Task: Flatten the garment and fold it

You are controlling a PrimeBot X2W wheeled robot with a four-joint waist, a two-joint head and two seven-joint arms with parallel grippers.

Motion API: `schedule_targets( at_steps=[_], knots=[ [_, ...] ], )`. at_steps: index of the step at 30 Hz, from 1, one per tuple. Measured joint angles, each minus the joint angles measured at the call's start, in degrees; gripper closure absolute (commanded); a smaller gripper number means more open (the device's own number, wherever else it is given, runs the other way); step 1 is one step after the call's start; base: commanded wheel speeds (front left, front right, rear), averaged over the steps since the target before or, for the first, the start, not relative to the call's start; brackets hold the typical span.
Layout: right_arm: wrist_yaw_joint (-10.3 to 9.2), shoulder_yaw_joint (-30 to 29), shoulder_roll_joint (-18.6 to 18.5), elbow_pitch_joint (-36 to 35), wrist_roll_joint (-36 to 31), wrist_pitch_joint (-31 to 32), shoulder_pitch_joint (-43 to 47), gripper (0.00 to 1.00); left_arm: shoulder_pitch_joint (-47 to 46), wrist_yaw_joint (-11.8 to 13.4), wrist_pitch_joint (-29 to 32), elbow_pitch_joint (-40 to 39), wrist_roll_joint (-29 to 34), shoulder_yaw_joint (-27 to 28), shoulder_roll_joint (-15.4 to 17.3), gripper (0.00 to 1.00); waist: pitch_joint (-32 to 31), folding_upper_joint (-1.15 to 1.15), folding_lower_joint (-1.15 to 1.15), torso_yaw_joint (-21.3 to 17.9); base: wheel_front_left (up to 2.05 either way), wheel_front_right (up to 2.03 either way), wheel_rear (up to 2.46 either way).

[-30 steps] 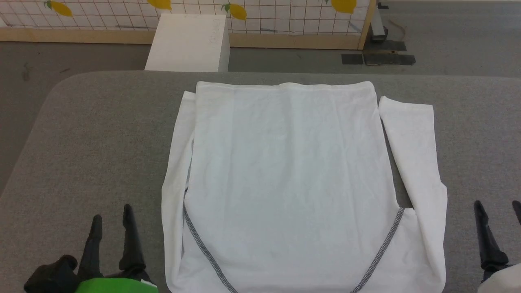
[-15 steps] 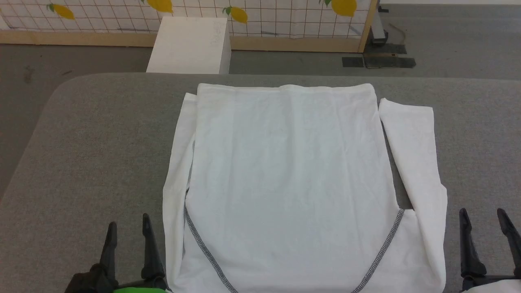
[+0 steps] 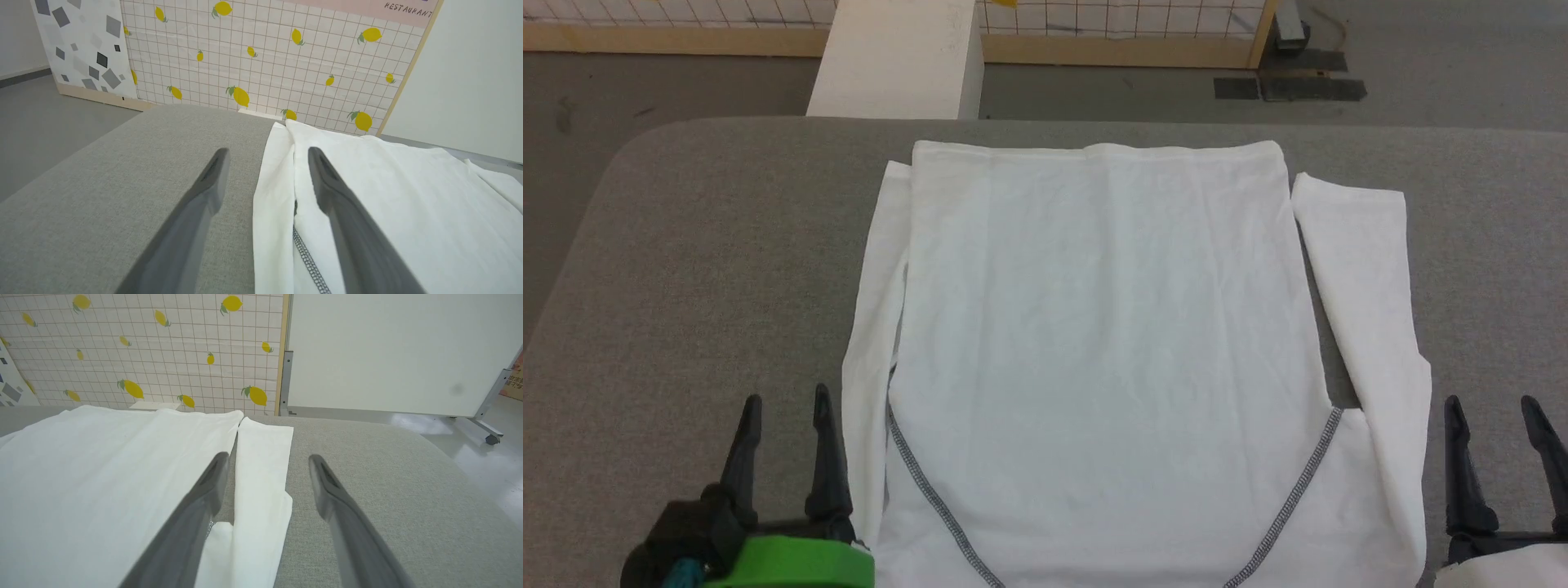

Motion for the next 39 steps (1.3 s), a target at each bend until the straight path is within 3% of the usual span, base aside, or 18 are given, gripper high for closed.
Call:
schedule_targets(
  at_steps=[4, 9, 16, 21, 26, 39],
  knots=[
    [0.0, 0.4, 0.0, -1.0, 0.5, 0.4, -0.5, 0.0, -6.4, -2.3, 6.7, -0.6, -0.4, -0.1, 3.8, 0.0, 1.7, 0.0, 0.0, -0.2, 0.0, 0.0, 0.0],
    [0.0, 0.2, 0.0, -2.4, 0.4, 0.5, -2.6, 0.0, -19.3, -6.6, 21.3, -0.3, -2.3, -0.2, 10.5, 0.0, 4.9, 0.0, 0.0, -0.1, 0.0, 0.0, 0.0],
    [0.0, -0.3, 0.1, -6.7, 0.3, 0.5, -6.7, 0.0, -36.6, -8.2, 35.2, 3.0, -6.8, 0.7, 15.5, 0.0, 10.7, 0.0, 0.0, -0.2, 0.0, 0.0, 0.0],
    [0.0, 0.3, 0.1, -9.6, -0.5, 0.5, -9.1, 0.0, -46.3, -9.2, 41.0, 7.4, -8.8, -0.3, 18.5, 0.0, 15.2, 0.0, 0.02, -0.6, 0.0, 0.0, 0.0],
    [0.0, 1.0, 0.1, -11.1, -1.4, 1.0, -10.7, 0.0, -53.5, -9.5, 46.2, 12.0, -9.7, -1.7, 18.9, 0.0, 20.0, 0.0, 0.02, -1.1, 0.0, 0.0, 0.0],
    [0.0, 2.2, 0.1, -10.4, -1.8, 0.1, -12.7, 0.0, -58.2, -9.5, 52.6, 18.6, -10.1, -3.7, 21.2, 0.0, 28.1, 0.0, 0.01, -4.4, 0.0, 0.0, 0.0]
  ],
)
